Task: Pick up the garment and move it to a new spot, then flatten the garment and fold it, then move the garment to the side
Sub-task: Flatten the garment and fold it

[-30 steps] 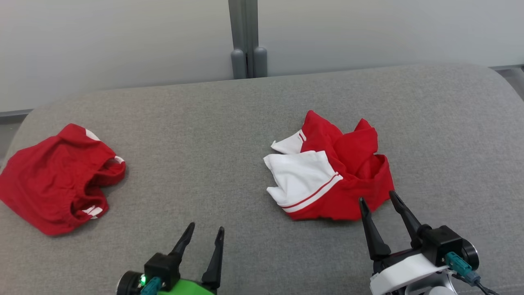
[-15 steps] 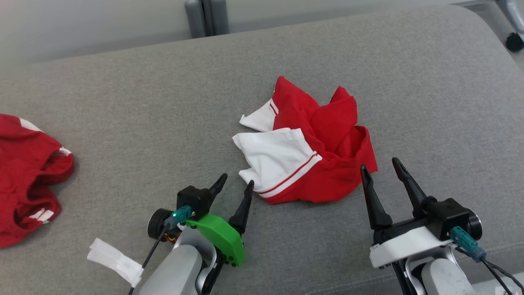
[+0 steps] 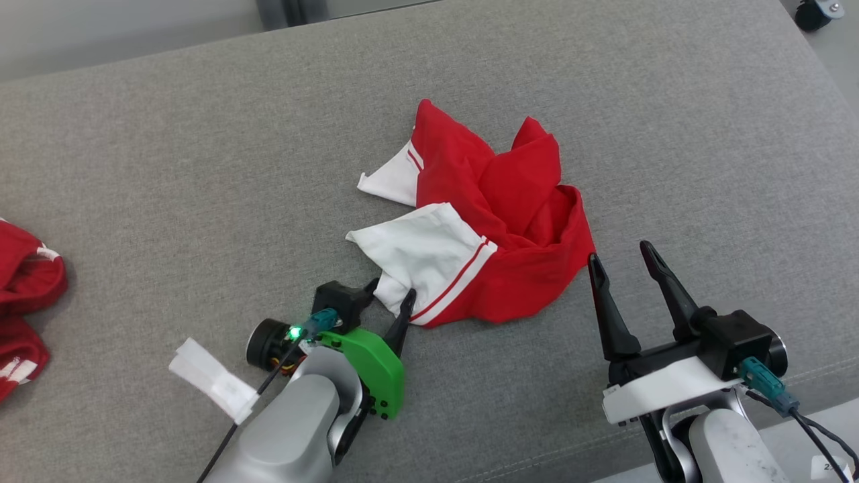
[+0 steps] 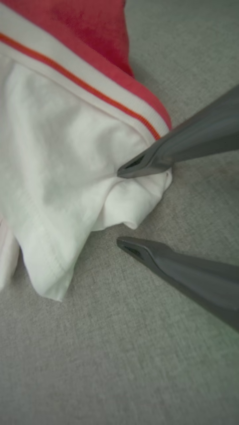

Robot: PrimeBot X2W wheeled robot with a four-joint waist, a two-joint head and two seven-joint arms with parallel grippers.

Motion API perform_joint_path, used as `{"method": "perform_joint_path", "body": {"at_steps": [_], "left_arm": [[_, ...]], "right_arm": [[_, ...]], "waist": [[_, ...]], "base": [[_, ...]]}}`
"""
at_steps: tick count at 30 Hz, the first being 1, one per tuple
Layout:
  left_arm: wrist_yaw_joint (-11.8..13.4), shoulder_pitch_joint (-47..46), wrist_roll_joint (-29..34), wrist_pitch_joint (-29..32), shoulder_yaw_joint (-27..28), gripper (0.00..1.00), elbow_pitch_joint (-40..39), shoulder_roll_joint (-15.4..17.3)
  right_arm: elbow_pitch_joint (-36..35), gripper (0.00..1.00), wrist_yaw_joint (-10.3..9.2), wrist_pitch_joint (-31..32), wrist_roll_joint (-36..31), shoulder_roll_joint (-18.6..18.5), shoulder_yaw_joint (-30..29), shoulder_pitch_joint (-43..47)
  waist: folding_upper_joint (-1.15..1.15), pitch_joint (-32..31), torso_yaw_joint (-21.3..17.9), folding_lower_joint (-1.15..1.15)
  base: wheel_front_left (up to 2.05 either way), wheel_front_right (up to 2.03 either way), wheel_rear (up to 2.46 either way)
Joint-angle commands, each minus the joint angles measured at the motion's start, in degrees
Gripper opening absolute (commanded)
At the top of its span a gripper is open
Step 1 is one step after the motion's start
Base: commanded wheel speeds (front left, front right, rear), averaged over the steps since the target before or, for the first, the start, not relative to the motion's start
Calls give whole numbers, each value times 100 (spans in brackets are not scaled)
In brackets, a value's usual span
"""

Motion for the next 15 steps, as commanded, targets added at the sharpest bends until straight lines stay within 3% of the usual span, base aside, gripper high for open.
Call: {"method": "perform_joint_path", "body": {"at_steps": [1,10,15], "left_arm": [[77,46,175,228,-263,0,225,6],[36,-846,-116,-21,-256,0,-1168,20],[-112,-1726,-161,631,-238,0,-1806,59]], "right_arm": [[-17,100,-8,7,33,-9,-13,-45],[46,100,-8,7,126,-6,-64,158],[61,100,-8,7,278,-7,85,176]], "waist": [[0,-41,-23,0],[0,-387,-12,0],[0,-598,-195,0]], "base": [[0,0,0],[0,0,0],[0,0,0]]}}
